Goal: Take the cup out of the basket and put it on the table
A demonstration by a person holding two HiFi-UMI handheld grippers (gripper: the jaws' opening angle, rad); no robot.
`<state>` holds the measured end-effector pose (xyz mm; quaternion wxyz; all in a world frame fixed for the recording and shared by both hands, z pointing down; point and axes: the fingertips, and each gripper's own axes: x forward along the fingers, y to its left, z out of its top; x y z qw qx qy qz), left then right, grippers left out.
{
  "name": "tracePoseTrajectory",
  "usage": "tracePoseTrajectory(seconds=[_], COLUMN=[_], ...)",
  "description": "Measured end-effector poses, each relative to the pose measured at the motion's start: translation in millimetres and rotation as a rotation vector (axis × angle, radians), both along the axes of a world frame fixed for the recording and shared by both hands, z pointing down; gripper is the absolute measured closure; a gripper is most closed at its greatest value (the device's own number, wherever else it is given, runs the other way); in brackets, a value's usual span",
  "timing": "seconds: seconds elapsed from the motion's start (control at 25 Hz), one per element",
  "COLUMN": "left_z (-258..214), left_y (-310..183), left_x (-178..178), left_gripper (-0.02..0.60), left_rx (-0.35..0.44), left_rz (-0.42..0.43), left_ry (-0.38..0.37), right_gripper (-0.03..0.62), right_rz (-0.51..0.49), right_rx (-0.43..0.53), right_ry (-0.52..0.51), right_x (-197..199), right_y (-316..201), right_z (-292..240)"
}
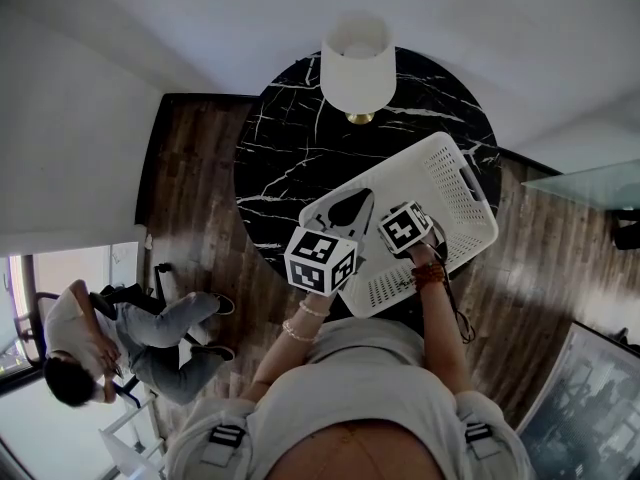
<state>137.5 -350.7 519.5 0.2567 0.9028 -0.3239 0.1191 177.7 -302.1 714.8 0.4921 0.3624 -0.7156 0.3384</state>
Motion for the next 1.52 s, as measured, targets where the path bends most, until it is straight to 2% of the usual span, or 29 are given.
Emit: tracePoseTrajectory(seconds=[0.28,0.48,0.64,0.72,1.52], left_z=[-1,-2,-2,-2,-7], left_y=[2,3,2,1,3], left_x=[-2,-3,-5,-7,-8], left_gripper=[0.575,0.575,0.575,0.575,0.575], left_rx=[-0.008,-0.007,-0.006,-0.004,0.006], left_rz=[-0.005,-0.005,-0.009,-0.012,-0.015], left_ry=[0.002,0.002,0.004,0.003,0.006], right_gripper=[0.533,0.545,0.549,0.551,0.554], right_rz=[0.017,0.043,0.04,0.052,0.148], right_rx=[0.019,-0.048,0.015,0.012,0.146], right_ry=[-0.007,-0.036,-0.055,-0.096,-0.183], right_x=[3,0,-1,-6,5], right_y=[-2,11,-2,-3,-21], right_z=[-3,-1,-2,-4,-49])
